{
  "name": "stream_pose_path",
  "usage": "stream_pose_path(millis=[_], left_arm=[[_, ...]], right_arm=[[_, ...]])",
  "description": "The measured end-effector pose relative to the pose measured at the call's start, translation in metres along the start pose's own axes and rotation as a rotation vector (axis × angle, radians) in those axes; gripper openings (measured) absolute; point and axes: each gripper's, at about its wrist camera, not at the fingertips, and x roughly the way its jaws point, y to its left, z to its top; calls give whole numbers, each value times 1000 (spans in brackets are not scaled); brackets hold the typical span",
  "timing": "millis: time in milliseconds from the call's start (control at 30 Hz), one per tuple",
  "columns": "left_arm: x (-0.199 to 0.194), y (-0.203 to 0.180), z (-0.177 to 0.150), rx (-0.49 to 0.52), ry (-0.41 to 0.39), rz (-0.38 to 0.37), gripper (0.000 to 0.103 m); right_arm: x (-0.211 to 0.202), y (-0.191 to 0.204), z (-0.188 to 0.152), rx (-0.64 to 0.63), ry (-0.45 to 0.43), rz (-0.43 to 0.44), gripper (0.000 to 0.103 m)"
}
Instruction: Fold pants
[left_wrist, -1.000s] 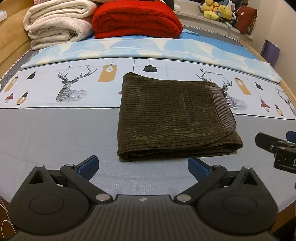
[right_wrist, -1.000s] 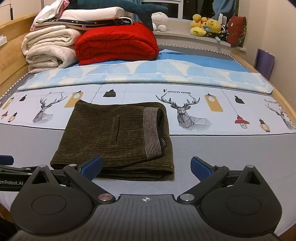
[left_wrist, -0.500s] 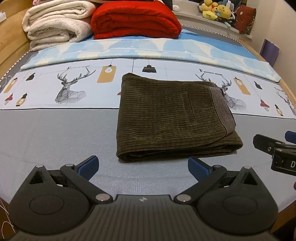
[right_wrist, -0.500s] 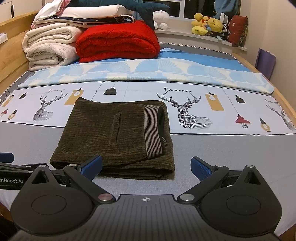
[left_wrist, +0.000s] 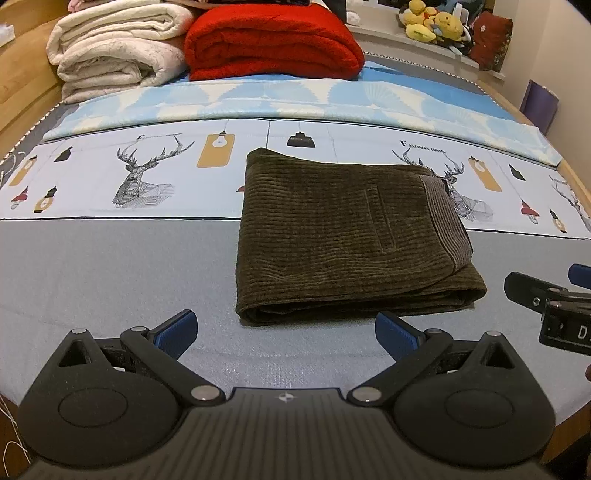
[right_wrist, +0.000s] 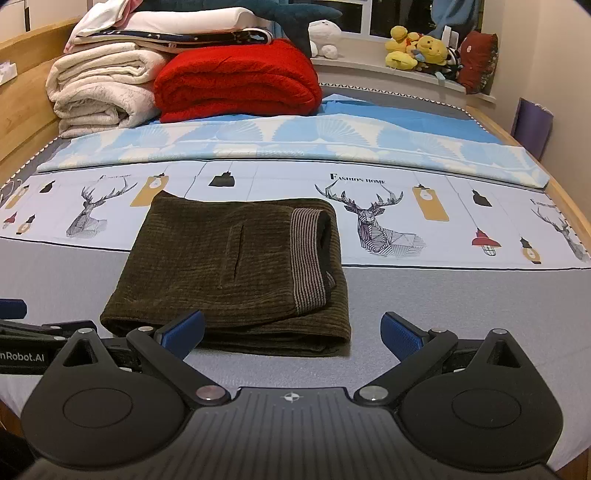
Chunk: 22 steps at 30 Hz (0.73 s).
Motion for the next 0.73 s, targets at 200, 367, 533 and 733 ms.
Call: stream_pose_path(millis=[200,367,533,733], left_arm=[[0,0,0,0,2,-4,102],[0,0,0,4,1,-4,102],[0,-1,-1,6,-1,-4,102],[0,-3,0,16,-6,-5,102]], right_arm=[[-1,-1,-1,-3,-1,3,101],[0,0,-1,-2,-1,3,101],[0,0,-1,-3,-1,3,101],[0,1,-1,-5,1,4,101]])
